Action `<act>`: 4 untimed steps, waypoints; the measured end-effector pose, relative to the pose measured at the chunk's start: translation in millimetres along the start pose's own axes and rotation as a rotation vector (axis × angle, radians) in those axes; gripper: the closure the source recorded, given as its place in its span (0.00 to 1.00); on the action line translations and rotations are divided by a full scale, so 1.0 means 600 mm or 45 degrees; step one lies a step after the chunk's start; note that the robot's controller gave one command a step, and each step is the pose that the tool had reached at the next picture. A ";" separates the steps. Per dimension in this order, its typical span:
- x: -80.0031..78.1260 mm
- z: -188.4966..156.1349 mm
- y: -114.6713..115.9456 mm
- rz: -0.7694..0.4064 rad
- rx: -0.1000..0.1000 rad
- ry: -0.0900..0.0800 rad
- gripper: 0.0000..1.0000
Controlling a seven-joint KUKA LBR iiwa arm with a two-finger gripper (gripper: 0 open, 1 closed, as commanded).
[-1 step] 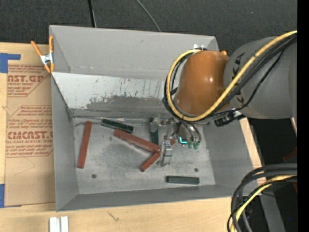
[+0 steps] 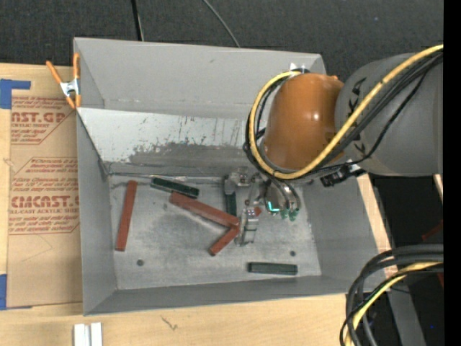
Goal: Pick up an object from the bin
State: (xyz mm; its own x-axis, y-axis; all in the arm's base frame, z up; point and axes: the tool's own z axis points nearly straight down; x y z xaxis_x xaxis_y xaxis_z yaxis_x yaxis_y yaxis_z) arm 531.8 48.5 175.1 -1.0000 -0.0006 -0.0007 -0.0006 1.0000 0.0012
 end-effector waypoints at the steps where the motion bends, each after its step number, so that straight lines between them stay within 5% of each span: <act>1: -0.024 0.079 -0.003 0.042 -0.001 -0.011 0.00; 2: -0.053 0.171 0.005 -0.193 0.000 0.013 1.00; 3: -0.053 0.171 0.005 -0.193 0.000 0.013 1.00; 4: -0.020 -0.024 0.004 -0.182 0.001 -0.002 1.00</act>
Offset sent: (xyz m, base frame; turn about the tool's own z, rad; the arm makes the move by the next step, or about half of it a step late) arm 0.0325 0.0018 -0.1051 -0.1515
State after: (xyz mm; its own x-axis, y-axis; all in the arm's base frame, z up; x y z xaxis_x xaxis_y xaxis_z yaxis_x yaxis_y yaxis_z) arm 543.8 50.9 189.4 -0.9898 -0.1428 -0.0020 -0.1428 0.9898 -0.0001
